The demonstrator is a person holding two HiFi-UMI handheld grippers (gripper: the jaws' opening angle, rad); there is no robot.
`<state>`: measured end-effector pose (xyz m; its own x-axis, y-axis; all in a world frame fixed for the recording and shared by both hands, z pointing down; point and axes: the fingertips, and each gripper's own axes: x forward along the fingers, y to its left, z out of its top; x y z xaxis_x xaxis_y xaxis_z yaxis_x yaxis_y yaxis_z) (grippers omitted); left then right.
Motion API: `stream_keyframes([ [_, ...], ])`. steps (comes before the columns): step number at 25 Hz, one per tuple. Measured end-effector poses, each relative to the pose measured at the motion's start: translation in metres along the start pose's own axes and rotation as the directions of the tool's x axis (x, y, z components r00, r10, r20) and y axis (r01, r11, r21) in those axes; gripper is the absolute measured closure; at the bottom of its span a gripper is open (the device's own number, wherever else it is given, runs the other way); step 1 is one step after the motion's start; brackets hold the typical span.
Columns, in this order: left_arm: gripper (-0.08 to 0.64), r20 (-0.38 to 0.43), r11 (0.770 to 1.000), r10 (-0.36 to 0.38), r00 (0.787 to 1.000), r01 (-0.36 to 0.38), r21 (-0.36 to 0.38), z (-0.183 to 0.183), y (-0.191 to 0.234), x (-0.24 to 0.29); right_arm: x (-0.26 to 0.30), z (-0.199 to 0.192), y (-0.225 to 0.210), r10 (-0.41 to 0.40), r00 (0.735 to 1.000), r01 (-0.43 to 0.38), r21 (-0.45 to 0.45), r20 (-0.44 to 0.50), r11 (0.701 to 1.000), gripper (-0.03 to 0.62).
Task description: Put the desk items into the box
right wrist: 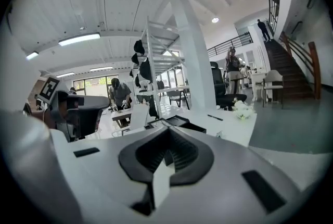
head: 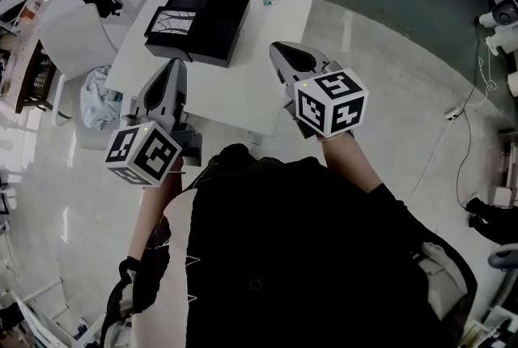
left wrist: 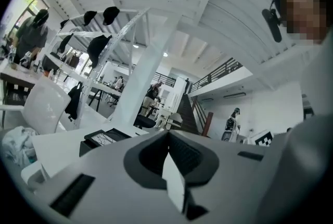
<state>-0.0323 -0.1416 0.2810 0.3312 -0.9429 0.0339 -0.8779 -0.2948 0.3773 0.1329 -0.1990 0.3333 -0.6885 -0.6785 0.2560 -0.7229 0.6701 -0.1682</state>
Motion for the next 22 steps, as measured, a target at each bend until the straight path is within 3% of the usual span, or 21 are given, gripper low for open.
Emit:
stream_keyframes([
  [3,0.549,-0.001,0.998,0.022,1.0,-0.022,-0.056,-0.006,0.015,0.005,0.014,-0.021,-0.007,-0.001,0.999,0.002,0.022,-0.051,1.0,0.589],
  [12,0.549,-0.041,0.998,0.047,0.998,-0.049,-0.038,-0.006,0.065,0.047,0.061,-0.068,-0.045,-0.023,0.979,0.057,0.163,-0.204,0.985,0.589],
  [19,0.549,-0.079,0.998,0.04,0.996,-0.044,-0.044,0.003,0.109,0.086,0.099,-0.076,-0.082,-0.091,0.958,0.132,0.136,-0.272,0.982,0.589],
  [22,0.549,-0.099,0.998,0.05,0.994,-0.054,-0.031,0.003,0.129,0.096,0.117,-0.084,-0.101,-0.116,0.938,0.145,0.067,-0.327,0.987,0.589],
])
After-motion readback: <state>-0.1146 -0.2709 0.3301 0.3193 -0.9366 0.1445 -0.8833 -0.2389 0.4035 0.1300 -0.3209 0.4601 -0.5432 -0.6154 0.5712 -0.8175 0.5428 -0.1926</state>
